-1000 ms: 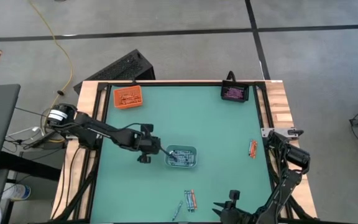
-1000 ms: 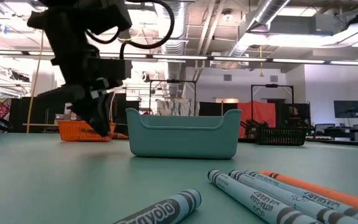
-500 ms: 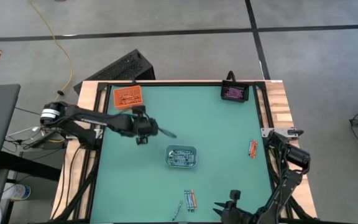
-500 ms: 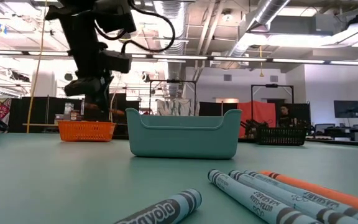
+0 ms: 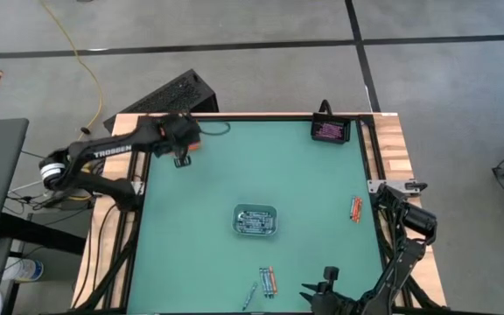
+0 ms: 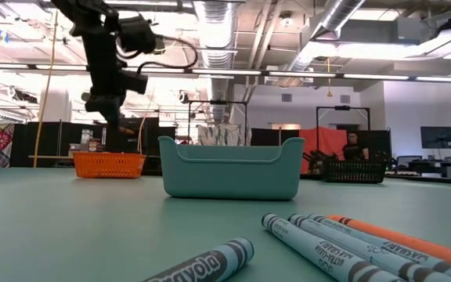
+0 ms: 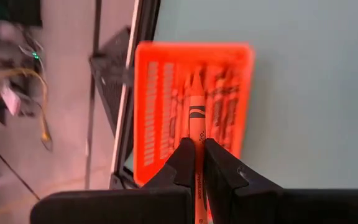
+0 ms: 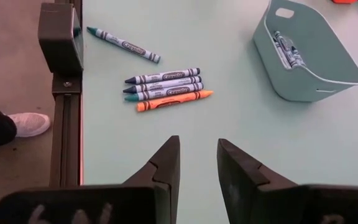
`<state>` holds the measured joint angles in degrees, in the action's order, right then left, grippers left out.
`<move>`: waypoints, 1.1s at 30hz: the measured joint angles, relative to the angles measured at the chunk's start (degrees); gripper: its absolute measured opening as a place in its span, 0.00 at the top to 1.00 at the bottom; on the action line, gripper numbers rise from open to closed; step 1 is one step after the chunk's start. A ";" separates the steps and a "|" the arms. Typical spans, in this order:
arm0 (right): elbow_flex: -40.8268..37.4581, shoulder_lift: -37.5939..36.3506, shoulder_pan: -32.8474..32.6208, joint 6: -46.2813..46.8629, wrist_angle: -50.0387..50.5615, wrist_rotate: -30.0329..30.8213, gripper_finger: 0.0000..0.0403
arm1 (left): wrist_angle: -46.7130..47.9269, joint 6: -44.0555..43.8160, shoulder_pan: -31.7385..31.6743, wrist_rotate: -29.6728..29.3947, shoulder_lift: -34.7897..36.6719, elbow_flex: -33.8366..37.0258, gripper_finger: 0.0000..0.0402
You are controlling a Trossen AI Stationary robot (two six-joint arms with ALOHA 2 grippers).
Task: Sort crayons
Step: Put the orange crayon into the orange bin, then put the light blue crayon into the blue bin
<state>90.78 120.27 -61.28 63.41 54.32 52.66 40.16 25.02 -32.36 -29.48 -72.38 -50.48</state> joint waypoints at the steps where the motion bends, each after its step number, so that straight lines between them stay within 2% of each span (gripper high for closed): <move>1: 0.00 0.00 0.06 0.27 0.00 0.02 0.75 | -0.15 0.72 -1.73 0.59 -0.36 0.00 1.00; 9: 0.00 0.00 0.52 1.15 -0.45 0.07 0.75 | -0.63 3.85 -12.08 5.91 -5.85 0.00 1.00; 13: 0.00 0.00 0.75 1.90 -0.52 0.07 0.75 | -2.23 3.84 -13.77 6.78 -8.85 0.00 0.93; 19: 0.00 0.00 0.94 2.96 -1.21 0.04 0.75 | -5.26 2.53 -13.25 6.70 -9.80 0.00 0.76; 23: 0.00 0.00 1.76 4.18 -1.49 0.07 0.75 | -5.14 0.04 -12.67 4.05 -9.12 0.00 0.68; 28: 0.00 0.00 4.86 4.26 -4.53 -0.25 0.75 | -4.98 -6.20 -10.73 3.60 -5.95 0.00 0.65; 33: 0.00 0.00 7.77 3.89 -6.24 -3.42 0.73 | -4.96 -13.76 -5.57 7.23 -1.17 0.00 0.65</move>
<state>90.78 120.27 -53.50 67.30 48.08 49.24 35.19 11.27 -37.93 -22.25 -73.55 -50.48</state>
